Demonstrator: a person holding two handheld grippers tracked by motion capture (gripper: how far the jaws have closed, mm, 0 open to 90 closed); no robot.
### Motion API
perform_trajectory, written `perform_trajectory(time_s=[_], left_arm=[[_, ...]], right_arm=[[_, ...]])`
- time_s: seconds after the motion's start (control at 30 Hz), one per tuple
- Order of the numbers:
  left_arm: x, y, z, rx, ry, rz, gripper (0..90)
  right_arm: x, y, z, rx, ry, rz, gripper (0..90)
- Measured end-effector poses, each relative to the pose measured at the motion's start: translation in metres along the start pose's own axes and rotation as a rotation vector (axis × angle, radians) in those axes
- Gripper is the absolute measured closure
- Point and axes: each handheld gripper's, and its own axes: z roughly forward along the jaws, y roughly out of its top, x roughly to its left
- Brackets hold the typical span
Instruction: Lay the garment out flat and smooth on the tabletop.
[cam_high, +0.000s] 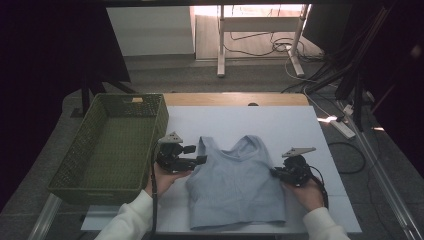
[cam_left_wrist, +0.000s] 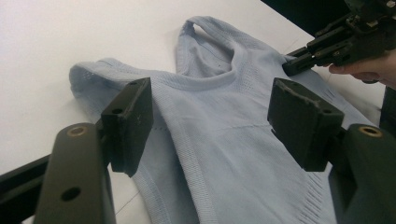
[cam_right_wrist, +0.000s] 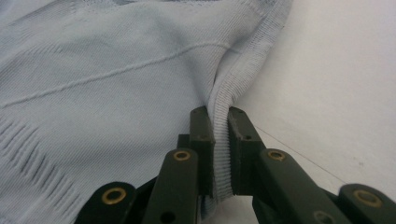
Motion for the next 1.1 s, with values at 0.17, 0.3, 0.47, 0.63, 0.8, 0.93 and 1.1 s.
perform_trajectory(time_s=[0.17, 0.3, 0.47, 0.63, 0.8, 0.93, 1.1], left_arm=[[0.0, 0.0, 0.0, -0.001, 0.001, -0.001, 32.0], [0.0, 0.0, 0.0, 0.0, 0.001, -0.001, 32.0], [-0.001, 0.0, 0.002, 0.004, 0.0, 0.001, 32.0], [-0.001, 0.0, 0.001, 0.004, 0.0, 0.0, 32.0], [0.0, 0.0, 0.0, -0.001, 0.002, -0.003, 32.0], [0.0, 0.0, 0.0, -0.002, 0.001, -0.003, 32.0], [0.0, 0.0, 0.0, 0.0, 0.001, 0.0, 32.0]], right_arm=[[-0.005, -0.001, -0.008, -0.015, -0.021, 0.006, 81.9], [-0.015, -0.005, -0.014, -0.031, -0.028, 0.037, 81.9], [-0.012, -0.005, -0.014, -0.029, -0.031, 0.027, 81.9], [-0.013, -0.005, -0.015, -0.024, -0.039, 0.029, 81.8], [-0.018, -0.006, -0.019, -0.019, -0.07, 0.038, 81.8], [-0.023, -0.009, -0.022, -0.027, -0.076, 0.056, 81.8], [-0.024, -0.01, -0.023, -0.031, -0.071, 0.065, 81.7]])
